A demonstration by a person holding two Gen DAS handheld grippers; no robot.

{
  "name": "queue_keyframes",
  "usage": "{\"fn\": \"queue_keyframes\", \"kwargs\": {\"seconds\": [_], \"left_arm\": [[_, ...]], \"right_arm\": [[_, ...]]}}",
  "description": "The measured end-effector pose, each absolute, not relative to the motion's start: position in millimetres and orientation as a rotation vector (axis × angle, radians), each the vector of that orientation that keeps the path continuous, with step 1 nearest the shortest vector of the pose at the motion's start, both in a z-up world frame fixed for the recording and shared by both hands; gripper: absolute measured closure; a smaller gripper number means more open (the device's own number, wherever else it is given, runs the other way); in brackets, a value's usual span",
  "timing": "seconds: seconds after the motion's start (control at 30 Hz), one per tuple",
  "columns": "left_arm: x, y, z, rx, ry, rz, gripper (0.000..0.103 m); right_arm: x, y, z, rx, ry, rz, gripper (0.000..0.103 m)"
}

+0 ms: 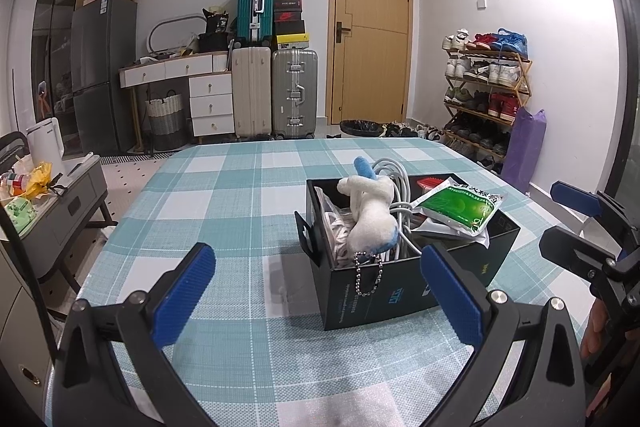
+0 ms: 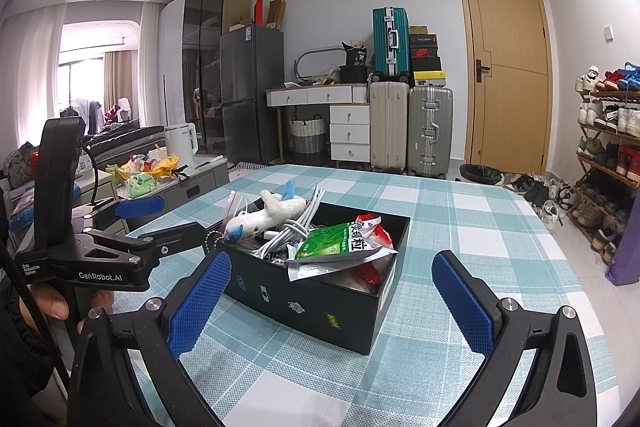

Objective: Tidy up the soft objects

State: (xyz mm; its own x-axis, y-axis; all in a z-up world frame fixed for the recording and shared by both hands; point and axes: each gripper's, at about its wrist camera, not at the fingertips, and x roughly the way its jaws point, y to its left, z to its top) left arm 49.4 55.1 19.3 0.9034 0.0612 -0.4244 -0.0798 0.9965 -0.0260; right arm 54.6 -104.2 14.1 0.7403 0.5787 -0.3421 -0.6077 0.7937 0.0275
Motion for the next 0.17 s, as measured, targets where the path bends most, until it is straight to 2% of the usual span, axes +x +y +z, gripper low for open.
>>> {"fn": "queue_keyframes", "kwargs": {"seconds": [0.17], "left_arm": [[48.5,54.3,16.7,-0.042,0.436,0.073,0.0]], "right_arm": [[54.4,-104.1,14.1,-0.087,0.346,0.652,0.001]]}}
